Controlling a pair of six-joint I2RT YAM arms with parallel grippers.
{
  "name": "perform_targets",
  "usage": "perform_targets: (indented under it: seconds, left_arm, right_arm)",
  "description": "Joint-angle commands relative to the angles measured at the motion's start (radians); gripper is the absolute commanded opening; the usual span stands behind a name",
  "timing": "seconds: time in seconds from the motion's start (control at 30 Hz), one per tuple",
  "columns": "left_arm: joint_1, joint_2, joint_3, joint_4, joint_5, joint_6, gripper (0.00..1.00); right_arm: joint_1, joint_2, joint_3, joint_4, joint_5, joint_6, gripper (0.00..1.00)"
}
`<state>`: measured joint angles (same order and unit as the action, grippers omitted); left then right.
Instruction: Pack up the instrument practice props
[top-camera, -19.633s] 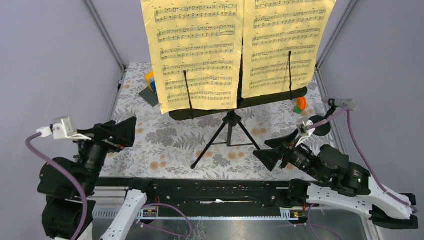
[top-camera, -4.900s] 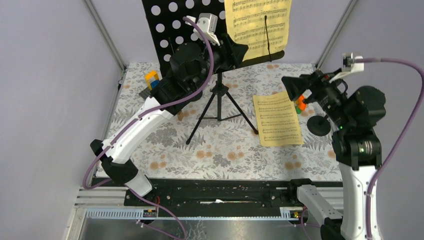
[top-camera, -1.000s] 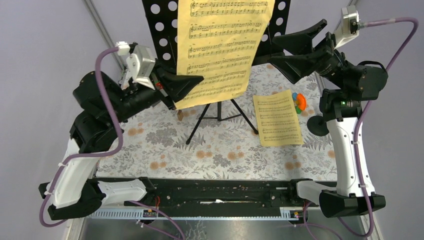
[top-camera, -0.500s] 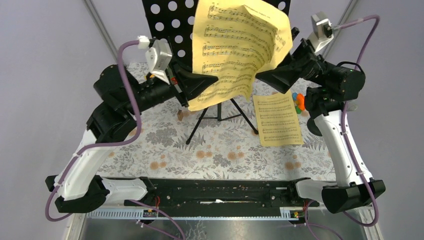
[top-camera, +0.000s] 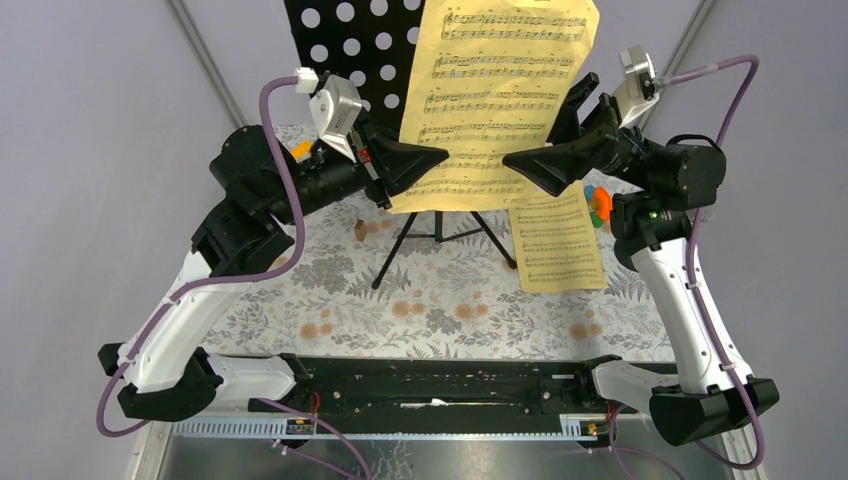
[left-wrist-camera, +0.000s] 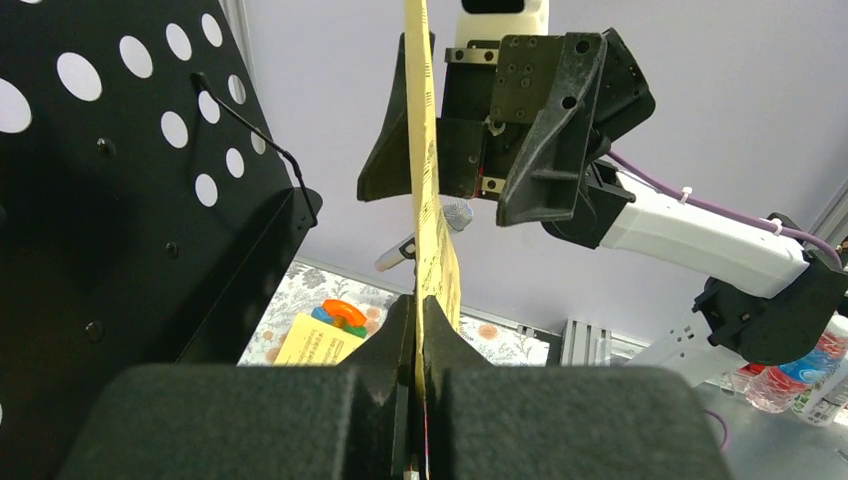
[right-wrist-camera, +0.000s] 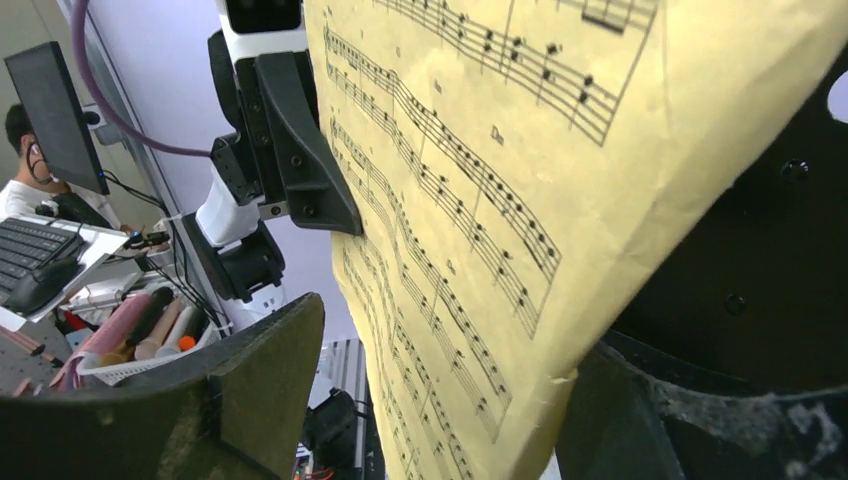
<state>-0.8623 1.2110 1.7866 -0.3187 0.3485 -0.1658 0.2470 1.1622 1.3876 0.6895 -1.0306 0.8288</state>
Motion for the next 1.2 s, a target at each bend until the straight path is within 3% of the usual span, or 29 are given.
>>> perform_targets:
  seconds: [0.0, 0.2, 0.47, 0.87, 1.07, 1.13, 1.17]
  left_arm:
    - [0.0, -0.029, -0.017, 0.055, -0.003, -0.006, 0.0]
    - [0.001, -0.035, -0.018, 0.042, -0.012, 0.006, 0.0]
    - [0.001, -0.052, -0.018, 0.02, -0.036, 0.027, 0.0]
    - [0.002, -0.082, -0.043, 0.0, -0.063, 0.033, 0.0]
    - [0.001, -0.095, -0.059, -0.006, -0.079, 0.036, 0.0]
    - [0.001, -0.1, -0.068, -0.005, -0.085, 0.037, 0.05]
    - [0.001, -0.104, -0.072, -0.006, -0.086, 0.037, 0.15]
  right_arm:
    - [0.006, -0.018, 0.014, 0.04, 0.05, -0.008, 0.76]
    - [0.006, -0.013, 0.008, 0.192, 0.091, 0.112, 0.65]
    - [0.005, -0.039, 0.001, 0.143, 0.119, 0.076, 0.43]
    - [0.006, -0.051, 0.003, 0.134, 0.132, 0.082, 0.27]
    - [0.006, -0.046, 0.021, 0.101, 0.132, 0.083, 0.05]
    - [0.006, -0.049, 0.023, 0.083, 0.126, 0.079, 0.01]
    - [0.005, -0.051, 0.022, 0.075, 0.126, 0.074, 0.0]
